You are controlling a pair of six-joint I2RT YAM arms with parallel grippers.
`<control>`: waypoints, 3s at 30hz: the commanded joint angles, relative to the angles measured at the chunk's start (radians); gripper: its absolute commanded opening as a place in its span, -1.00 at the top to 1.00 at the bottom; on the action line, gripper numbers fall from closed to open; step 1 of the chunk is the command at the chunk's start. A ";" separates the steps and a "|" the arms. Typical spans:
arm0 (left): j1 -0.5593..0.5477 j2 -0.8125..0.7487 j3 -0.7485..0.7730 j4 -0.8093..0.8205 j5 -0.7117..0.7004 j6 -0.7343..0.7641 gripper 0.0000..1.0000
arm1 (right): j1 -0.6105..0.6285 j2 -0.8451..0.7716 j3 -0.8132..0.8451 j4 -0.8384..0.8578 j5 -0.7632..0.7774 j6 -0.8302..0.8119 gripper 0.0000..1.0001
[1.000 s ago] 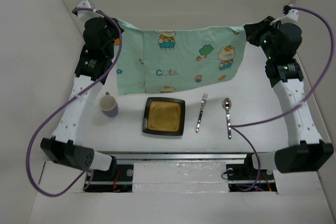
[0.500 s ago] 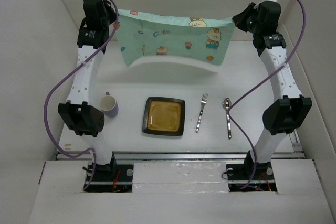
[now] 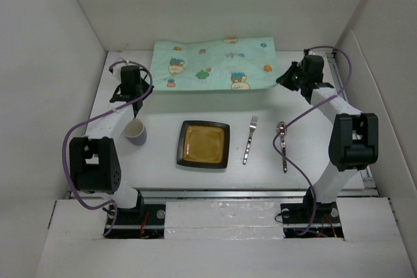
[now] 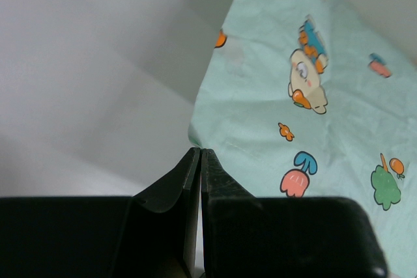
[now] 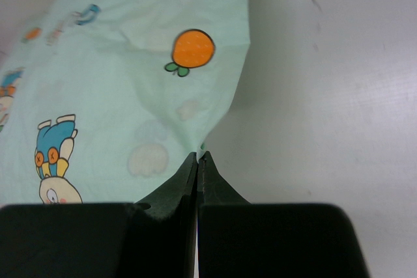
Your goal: Set the dinner table for one person
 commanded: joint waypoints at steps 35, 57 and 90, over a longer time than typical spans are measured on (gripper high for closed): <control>-0.037 -0.180 -0.276 0.052 0.009 -0.090 0.48 | -0.051 -0.088 -0.298 0.054 0.056 0.002 0.41; -0.082 -0.712 -0.252 -0.003 0.532 0.102 0.53 | 0.590 -0.590 -0.821 0.250 0.057 0.185 0.19; -0.162 -0.734 -0.297 -0.061 0.497 0.205 0.45 | 0.701 0.020 -0.772 0.666 0.120 0.496 0.33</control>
